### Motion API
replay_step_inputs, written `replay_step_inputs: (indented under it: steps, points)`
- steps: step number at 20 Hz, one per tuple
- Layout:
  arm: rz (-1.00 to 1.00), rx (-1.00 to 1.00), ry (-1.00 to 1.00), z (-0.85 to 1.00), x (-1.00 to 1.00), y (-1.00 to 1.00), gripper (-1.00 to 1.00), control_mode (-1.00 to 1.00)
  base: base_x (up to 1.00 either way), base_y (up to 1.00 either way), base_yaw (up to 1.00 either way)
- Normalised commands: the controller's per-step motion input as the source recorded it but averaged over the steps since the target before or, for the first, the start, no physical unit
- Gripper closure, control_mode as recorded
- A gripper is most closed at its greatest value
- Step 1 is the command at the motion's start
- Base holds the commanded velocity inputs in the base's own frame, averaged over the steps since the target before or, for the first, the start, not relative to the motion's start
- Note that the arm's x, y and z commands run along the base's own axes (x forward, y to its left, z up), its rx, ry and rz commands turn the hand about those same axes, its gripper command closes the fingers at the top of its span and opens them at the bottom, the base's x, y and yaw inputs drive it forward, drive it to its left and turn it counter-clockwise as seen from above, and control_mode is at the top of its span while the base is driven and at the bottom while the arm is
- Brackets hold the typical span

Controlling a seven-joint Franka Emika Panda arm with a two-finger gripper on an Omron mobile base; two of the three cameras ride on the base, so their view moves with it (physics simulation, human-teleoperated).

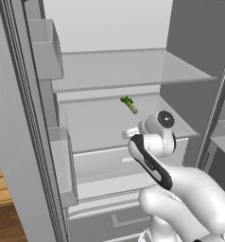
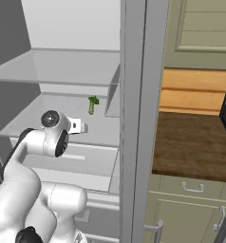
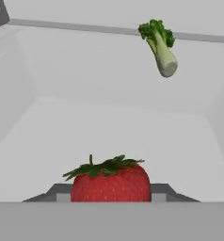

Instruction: Take the strawberry from the fridge and place it on top of the pancake, located on the dining counter.

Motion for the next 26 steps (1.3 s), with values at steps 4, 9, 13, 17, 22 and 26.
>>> replay_step_inputs:
  steps: [4, 9, 13, 17, 22, 26]
  points:
    - [0.00, 0.05, 0.05, 0.99, -1.00, 0.00, 1.00, -1.00, 0.00, 0.00, 0.00]
    - [-0.04, 0.07, 0.12, 1.00, -0.99, 0.00, 1.00, -1.00, 0.00, 0.00, 0.00]
    - [-0.06, 0.04, 0.09, 1.00, -0.98, 0.00, 1.00, -1.00, 0.00, 0.00, 0.00]
    - [-0.08, 0.01, 0.01, 0.89, -0.93, 0.00, 1.00, -1.00, 0.00, 0.00, 0.00]
    - [-0.06, 0.00, 0.00, 0.38, -0.51, -0.03, 1.00, -1.00, 0.00, 0.00, 0.00]
    - [0.00, -0.01, 0.00, 0.00, 0.00, 0.00, 1.00, -1.00, 0.00, 0.00, 0.00]
